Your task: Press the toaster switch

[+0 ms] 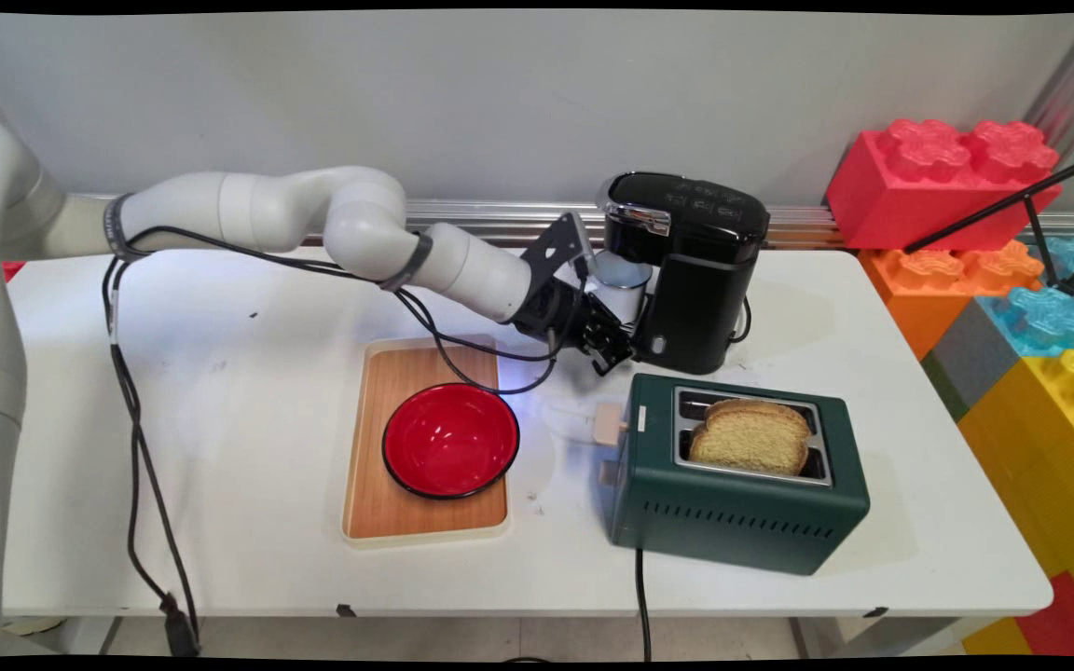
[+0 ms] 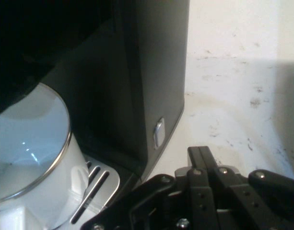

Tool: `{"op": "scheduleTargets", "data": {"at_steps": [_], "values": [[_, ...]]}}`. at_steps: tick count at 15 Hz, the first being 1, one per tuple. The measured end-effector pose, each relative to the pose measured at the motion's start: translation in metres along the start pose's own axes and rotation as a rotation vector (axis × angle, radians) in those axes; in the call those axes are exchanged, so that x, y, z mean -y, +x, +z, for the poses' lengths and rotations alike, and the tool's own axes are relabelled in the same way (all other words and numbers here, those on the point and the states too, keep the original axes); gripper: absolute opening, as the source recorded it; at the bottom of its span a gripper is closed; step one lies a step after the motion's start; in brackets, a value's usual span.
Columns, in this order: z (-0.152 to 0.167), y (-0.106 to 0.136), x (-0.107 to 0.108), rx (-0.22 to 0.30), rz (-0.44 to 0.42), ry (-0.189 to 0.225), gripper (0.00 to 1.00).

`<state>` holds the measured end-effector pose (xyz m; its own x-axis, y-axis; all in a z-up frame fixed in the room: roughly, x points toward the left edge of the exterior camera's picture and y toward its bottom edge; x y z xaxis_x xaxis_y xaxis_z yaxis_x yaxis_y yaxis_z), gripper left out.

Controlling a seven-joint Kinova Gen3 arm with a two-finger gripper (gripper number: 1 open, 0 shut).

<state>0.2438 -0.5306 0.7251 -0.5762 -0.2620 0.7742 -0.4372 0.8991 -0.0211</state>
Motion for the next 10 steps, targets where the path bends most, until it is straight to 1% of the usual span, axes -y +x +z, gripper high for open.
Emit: {"op": "scheduleTargets", "data": {"at_steps": [4, 8, 10], "values": [[-0.022, 0.01, 0.002, 0.012, 0.012, 0.001, 0.0], [-0.043, 0.023, -0.003, 0.031, 0.038, -0.022, 0.0], [-0.058, 0.034, -0.006, 0.033, 0.051, -0.028, 0.0]]}}
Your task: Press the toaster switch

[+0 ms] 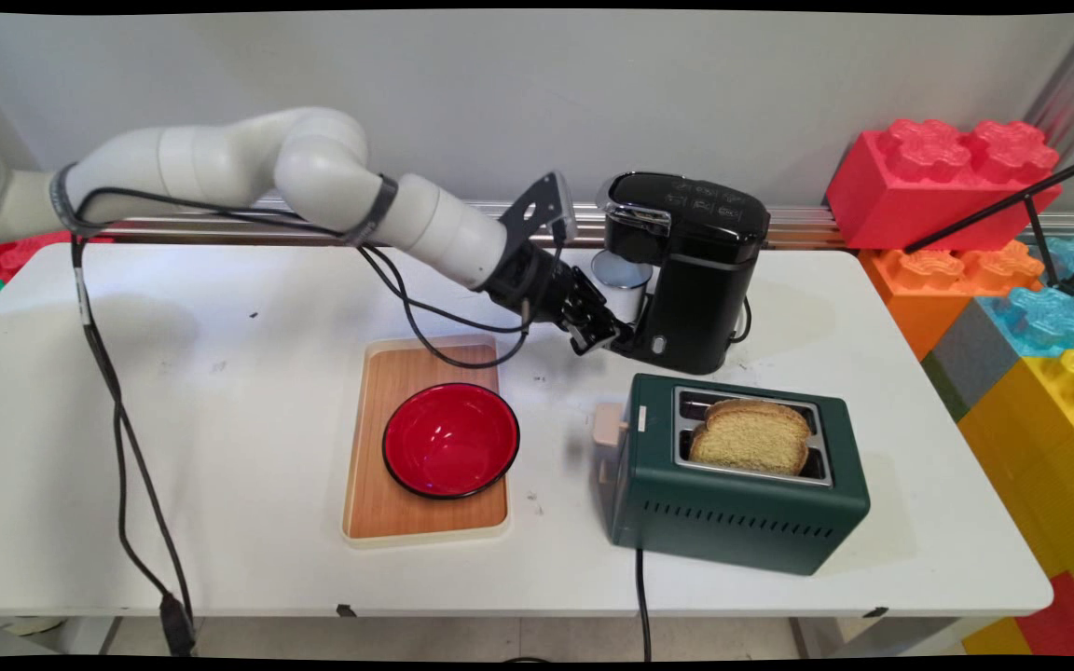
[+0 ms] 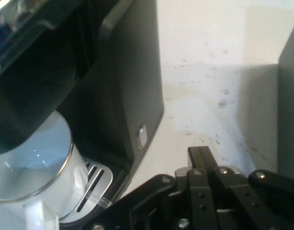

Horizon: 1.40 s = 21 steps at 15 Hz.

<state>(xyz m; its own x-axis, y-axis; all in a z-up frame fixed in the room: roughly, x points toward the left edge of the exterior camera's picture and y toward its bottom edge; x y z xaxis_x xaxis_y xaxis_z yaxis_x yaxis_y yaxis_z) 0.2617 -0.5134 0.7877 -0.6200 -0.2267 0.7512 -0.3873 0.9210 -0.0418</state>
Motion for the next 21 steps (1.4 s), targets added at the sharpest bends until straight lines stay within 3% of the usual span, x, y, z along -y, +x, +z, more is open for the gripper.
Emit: {"op": "scheduleTargets", "data": {"at_steps": [6, 12, 16, 21], "values": [[-0.042, 0.027, -0.012, -0.004, 0.032, -0.034, 0.0], [-0.083, 0.043, -0.047, 0.001, 0.038, -0.132, 0.0], [-0.103, 0.043, -0.067, 0.001, 0.058, -0.187, 0.0], [-0.11, 0.034, -0.078, -0.008, 0.094, -0.214, 0.0]]}}
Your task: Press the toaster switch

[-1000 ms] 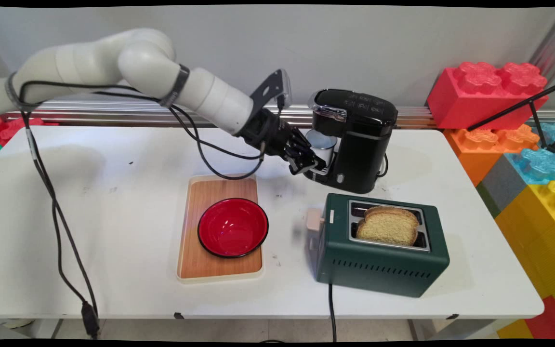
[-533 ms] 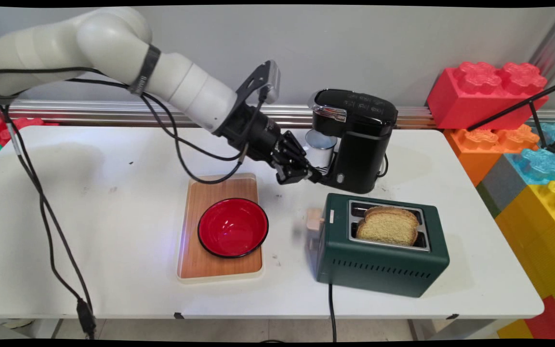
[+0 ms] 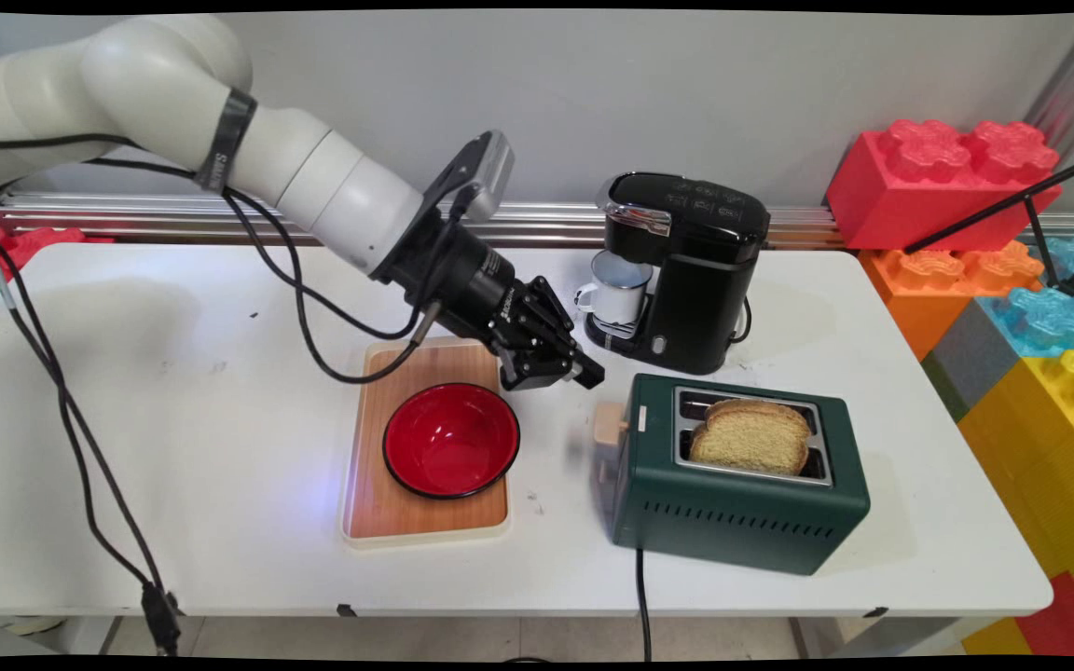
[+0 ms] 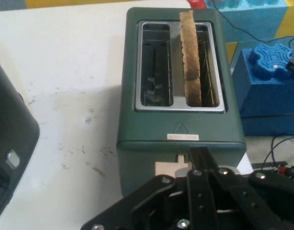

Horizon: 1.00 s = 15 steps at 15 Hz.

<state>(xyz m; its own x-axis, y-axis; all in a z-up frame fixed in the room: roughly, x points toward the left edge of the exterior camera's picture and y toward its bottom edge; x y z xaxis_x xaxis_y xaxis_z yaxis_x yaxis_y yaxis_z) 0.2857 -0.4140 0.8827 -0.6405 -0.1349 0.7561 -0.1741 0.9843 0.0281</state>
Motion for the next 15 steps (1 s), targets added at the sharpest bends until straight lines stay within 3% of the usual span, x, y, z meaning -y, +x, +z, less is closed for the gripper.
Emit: {"op": "scheduleTargets", "data": {"at_steps": [15], "values": [[0.025, -0.033, 0.016, -0.067, 0.069, -0.007, 0.0]]}}
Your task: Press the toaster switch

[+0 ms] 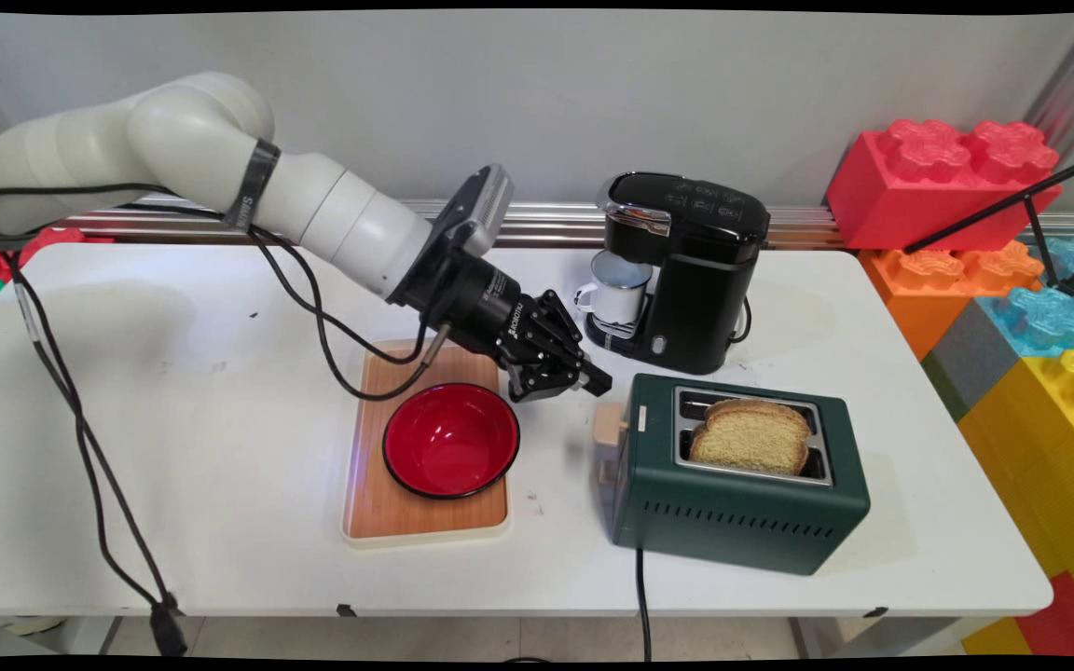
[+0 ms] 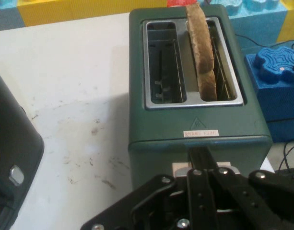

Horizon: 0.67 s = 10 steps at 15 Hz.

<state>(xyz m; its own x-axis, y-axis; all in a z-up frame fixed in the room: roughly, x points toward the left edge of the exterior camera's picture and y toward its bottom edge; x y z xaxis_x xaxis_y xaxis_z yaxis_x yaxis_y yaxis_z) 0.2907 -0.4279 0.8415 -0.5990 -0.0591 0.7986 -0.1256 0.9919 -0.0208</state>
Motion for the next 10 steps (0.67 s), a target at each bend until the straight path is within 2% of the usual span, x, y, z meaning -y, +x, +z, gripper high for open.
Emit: {"op": "scheduleTargets", "data": {"at_steps": [10], "values": [[0.013, -0.016, -0.004, -0.02, -0.012, -0.008, 0.0]]}}
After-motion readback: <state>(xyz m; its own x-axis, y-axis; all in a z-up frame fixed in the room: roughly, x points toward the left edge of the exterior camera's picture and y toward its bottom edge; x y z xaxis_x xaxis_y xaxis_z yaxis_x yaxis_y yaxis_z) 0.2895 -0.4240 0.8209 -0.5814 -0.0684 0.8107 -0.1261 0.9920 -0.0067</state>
